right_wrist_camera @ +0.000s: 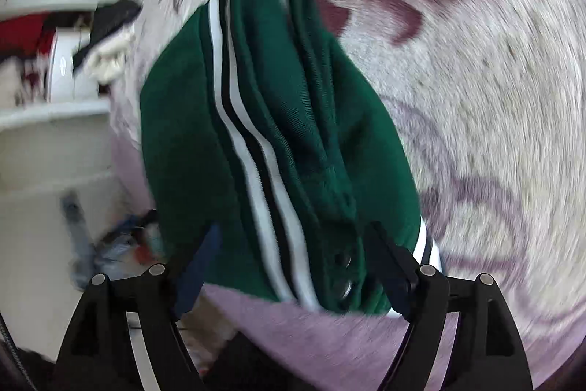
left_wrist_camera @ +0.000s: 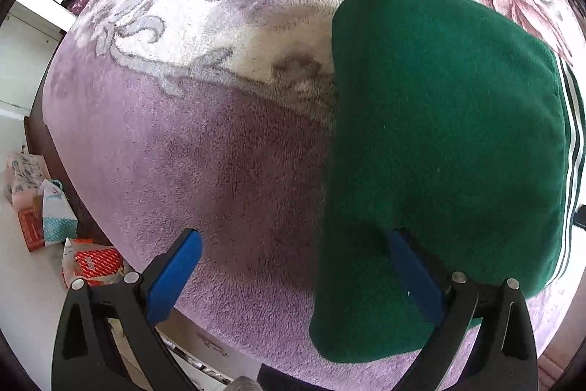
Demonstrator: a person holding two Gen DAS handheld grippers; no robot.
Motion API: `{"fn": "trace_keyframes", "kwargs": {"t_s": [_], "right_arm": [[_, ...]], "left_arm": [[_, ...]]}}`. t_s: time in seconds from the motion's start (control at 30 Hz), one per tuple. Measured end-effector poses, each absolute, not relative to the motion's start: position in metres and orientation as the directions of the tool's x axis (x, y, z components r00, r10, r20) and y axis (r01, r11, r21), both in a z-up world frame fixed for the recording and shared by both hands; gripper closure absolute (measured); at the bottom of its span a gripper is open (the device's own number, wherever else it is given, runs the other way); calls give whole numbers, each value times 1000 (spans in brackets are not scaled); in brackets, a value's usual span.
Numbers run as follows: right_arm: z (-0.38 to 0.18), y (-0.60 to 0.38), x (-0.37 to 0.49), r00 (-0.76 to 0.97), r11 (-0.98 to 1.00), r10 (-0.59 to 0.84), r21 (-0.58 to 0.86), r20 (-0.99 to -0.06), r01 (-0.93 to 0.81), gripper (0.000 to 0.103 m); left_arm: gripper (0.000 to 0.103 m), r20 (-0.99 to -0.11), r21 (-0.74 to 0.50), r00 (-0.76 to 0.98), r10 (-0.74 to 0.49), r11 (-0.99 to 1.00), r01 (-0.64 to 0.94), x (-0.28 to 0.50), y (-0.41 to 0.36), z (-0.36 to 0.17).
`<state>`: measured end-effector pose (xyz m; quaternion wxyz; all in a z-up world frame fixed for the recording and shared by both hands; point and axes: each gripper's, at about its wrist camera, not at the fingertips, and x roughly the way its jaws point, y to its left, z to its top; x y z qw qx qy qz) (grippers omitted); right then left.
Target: Fold large clothes
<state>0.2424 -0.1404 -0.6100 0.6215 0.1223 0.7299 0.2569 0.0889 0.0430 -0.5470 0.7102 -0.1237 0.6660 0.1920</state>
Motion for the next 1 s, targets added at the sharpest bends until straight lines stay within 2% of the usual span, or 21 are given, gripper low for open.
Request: {"fn": "trace_keyframes", "kwargs": {"t_s": [0.07,0.13,0.2,0.3,0.37,0.53,0.57,0.6,0.7,0.83,0.9,1.0], "right_arm": [[-628,-123,250,-207,832,481,518,-852,-196,20],[-642,-122,259,-225,790,558,594,-799,-153,22],[-647,-122,269,-175,790,573,597,-800,-139,38],[-656,-112,269,-198,750,612,641,-766,-165,60],[-656,-114,266,-197,766,606,633,-770,-117,69],[-585,-159,246,-15,785,620,620,-784,18,77],[-566,-173,240,31,787,615,616,-788,42,84],[-556,-186,234,55,787,610,612,-791,76,86],[-558,-231,220,55,811,565,566,-823,151,86],[-619,-231,224,-60,871,475,460,-878,171,85],[-628,-225,232,-77,908,413,404,-907,112,76],[-627,-214,251,-153,913,402,408,-903,-8,70]], "left_arm": [[0,-991,96,41,124,902,-422,90,41,-546],[0,-989,113,39,141,905,-410,92,41,-545],[0,-986,127,44,159,901,-414,94,45,-542],[0,-984,130,52,169,888,-442,97,50,-538],[0,-984,131,48,171,882,-453,98,52,-535],[0,-978,100,122,167,899,-427,103,45,-514],[0,-978,98,127,164,904,-416,105,42,-514],[0,-981,85,127,147,914,-397,109,37,-518],[0,-987,85,96,127,933,-351,119,21,-541],[0,-989,100,76,130,945,-312,131,11,-562],[0,-986,131,59,156,943,-306,134,13,-568],[0,-988,116,65,144,942,-315,135,19,-560]]}}
